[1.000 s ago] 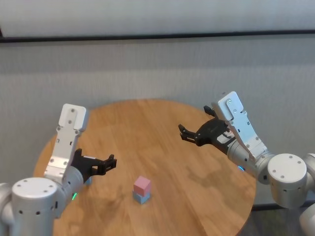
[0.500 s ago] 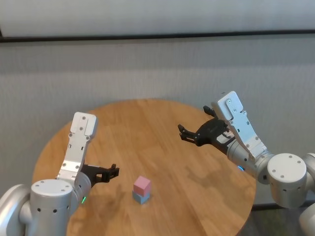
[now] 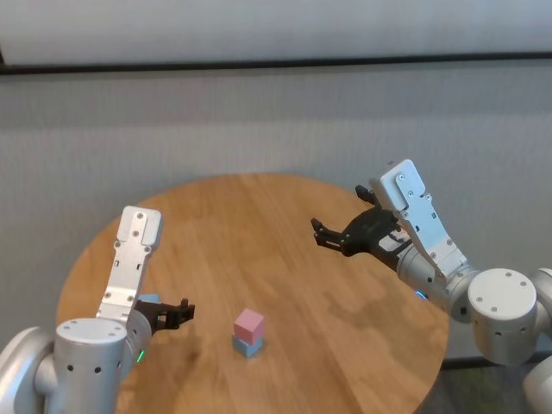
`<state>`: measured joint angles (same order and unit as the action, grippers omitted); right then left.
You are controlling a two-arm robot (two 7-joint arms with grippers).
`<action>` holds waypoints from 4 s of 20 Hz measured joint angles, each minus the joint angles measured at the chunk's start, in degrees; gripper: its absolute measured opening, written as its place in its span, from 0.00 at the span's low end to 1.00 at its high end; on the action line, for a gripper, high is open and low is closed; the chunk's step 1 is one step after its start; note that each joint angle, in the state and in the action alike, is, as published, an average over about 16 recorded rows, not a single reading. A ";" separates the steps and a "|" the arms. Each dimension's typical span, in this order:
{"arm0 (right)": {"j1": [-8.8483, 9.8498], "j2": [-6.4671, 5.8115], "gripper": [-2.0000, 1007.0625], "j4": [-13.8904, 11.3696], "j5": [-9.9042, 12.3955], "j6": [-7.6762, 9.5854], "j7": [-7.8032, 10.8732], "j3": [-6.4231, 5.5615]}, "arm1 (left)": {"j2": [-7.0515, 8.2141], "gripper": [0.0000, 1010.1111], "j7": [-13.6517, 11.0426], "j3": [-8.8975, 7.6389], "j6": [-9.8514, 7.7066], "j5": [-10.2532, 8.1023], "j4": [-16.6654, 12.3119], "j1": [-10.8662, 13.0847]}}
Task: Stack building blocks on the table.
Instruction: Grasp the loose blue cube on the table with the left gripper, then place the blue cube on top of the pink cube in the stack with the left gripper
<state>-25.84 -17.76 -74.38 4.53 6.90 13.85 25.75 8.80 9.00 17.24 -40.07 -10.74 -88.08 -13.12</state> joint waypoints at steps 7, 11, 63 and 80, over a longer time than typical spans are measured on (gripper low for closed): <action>-0.01 0.02 0.99 -0.02 0.03 0.03 0.02 0.02 | -0.72 0.99 0.00 -0.43 0.05 1.00 2.15 -0.71; -0.01 0.02 0.99 -0.02 0.04 0.05 0.02 0.03 | -1.25 0.99 0.05 -0.79 0.20 1.47 3.45 -1.19; -0.01 0.02 0.99 -0.03 0.07 0.06 0.01 0.03 | -4.27 0.60 -0.91 -3.24 1.65 4.75 11.69 -4.81; -0.01 0.02 0.99 -0.03 0.07 0.06 0.01 0.03 | -2.66 0.40 -4.45 -2.92 2.59 4.96 8.51 -4.02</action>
<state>-25.84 -17.73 -74.40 4.59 6.96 13.87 25.78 6.14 4.55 14.32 -37.48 -5.78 -79.57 -17.15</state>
